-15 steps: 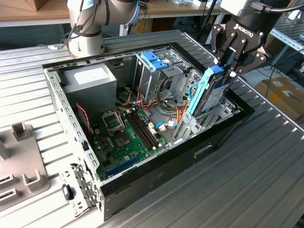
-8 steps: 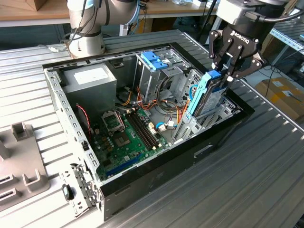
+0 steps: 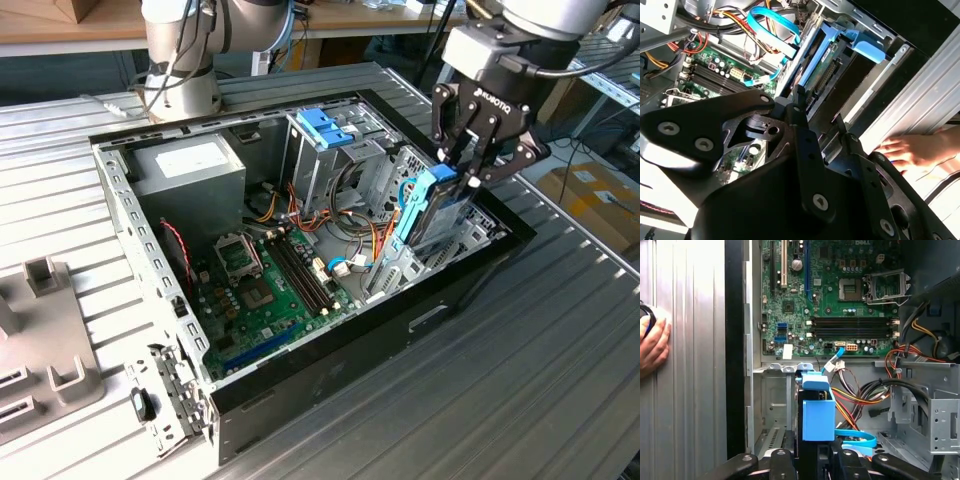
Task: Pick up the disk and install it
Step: 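Insert the disk into the insertion slot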
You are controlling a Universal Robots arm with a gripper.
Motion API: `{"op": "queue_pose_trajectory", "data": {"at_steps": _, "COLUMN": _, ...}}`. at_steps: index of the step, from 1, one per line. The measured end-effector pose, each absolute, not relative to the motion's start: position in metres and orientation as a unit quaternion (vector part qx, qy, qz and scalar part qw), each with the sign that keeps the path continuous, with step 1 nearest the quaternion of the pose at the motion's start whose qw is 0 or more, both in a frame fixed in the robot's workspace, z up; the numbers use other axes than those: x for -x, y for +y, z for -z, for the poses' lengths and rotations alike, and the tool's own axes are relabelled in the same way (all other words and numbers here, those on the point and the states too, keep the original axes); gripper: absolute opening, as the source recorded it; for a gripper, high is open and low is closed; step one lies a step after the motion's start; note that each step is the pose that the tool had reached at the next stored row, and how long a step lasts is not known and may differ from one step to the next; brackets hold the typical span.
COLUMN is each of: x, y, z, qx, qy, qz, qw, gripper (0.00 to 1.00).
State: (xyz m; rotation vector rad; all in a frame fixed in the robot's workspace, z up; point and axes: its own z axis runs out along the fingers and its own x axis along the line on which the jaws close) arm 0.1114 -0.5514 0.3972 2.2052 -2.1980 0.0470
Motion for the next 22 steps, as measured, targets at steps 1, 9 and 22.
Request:
{"op": "queue_pose_trajectory", "data": {"at_steps": 1, "x": -0.111, "y": -0.551, "z": -0.394, "qx": -0.708, "qy": -0.706, "qz": -0.015, "qw": 0.014, "gripper": 0.35}}
{"op": "queue_pose_trajectory", "data": {"at_steps": 9, "x": -0.111, "y": -0.551, "z": -0.379, "qx": -0.708, "qy": -0.706, "qz": -0.015, "qw": 0.014, "gripper": 0.35}}
{"op": "queue_pose_trajectory", "data": {"at_steps": 22, "x": -0.111, "y": -0.551, "z": -0.363, "qx": -0.708, "qy": -0.706, "qz": -0.015, "qw": 0.014, "gripper": 0.35}}
